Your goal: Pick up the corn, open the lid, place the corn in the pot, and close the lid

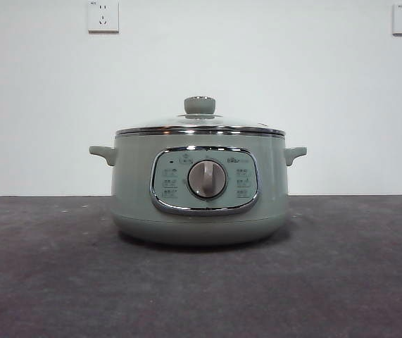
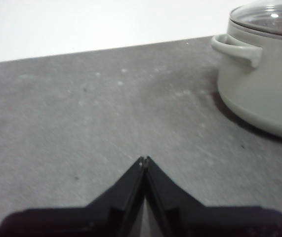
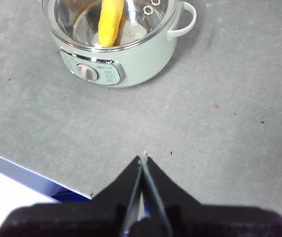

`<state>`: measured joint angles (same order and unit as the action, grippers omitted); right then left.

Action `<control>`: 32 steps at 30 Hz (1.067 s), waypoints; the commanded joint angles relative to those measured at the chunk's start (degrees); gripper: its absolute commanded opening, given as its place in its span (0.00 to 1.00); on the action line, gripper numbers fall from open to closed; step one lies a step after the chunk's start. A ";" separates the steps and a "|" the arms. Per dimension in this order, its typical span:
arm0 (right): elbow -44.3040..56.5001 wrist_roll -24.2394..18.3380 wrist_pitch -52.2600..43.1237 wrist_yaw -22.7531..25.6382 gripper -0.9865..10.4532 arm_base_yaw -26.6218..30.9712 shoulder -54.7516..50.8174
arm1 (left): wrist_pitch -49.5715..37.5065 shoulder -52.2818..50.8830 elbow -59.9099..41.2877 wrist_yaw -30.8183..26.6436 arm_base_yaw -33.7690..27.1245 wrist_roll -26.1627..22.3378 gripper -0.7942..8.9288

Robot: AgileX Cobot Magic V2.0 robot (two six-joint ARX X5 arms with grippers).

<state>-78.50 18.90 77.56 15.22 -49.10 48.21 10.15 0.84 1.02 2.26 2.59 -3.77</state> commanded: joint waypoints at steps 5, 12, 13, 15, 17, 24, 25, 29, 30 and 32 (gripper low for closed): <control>0.55 0.61 0.48 0.24 0.09 -0.07 -0.04 | -0.55 -0.61 -0.57 -1.84 0.07 0.76 0.08; 0.55 0.61 0.48 0.24 0.09 -0.07 -0.04 | -0.63 -0.04 -0.57 -1.84 0.07 0.76 0.08; 0.55 0.61 0.46 0.24 0.09 -0.07 -0.04 | -0.63 0.11 -0.57 -1.86 0.07 0.76 0.08; 0.55 0.61 0.46 0.24 0.09 -0.07 -0.04 | -0.63 0.26 -0.57 -1.88 0.07 0.76 0.08; 0.55 0.61 0.46 0.24 0.09 -0.07 -0.04 | -0.63 0.46 -0.57 -1.86 0.07 0.76 0.08; 0.55 0.59 0.46 0.24 0.09 -0.07 -0.04 | -0.63 1.07 -0.57 -1.86 0.07 0.76 0.08; 0.55 0.59 0.46 0.26 0.09 -0.07 -0.04 | -0.63 1.09 -0.57 -1.86 0.07 0.76 0.08; 0.57 -5.44 0.92 0.31 0.09 0.04 -0.13 | -0.63 1.20 -0.57 -1.86 0.07 0.76 0.08; 0.57 -7.15 0.85 1.29 0.09 0.39 -0.17 | -0.63 1.20 -0.57 -1.86 0.07 0.76 0.08; 0.72 -10.36 0.42 4.50 0.09 2.62 -1.03 | -0.63 1.20 -0.57 -1.88 0.07 0.76 0.08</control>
<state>-78.43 12.38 77.60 18.33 -47.44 47.75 9.93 2.04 1.02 0.54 2.59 -3.38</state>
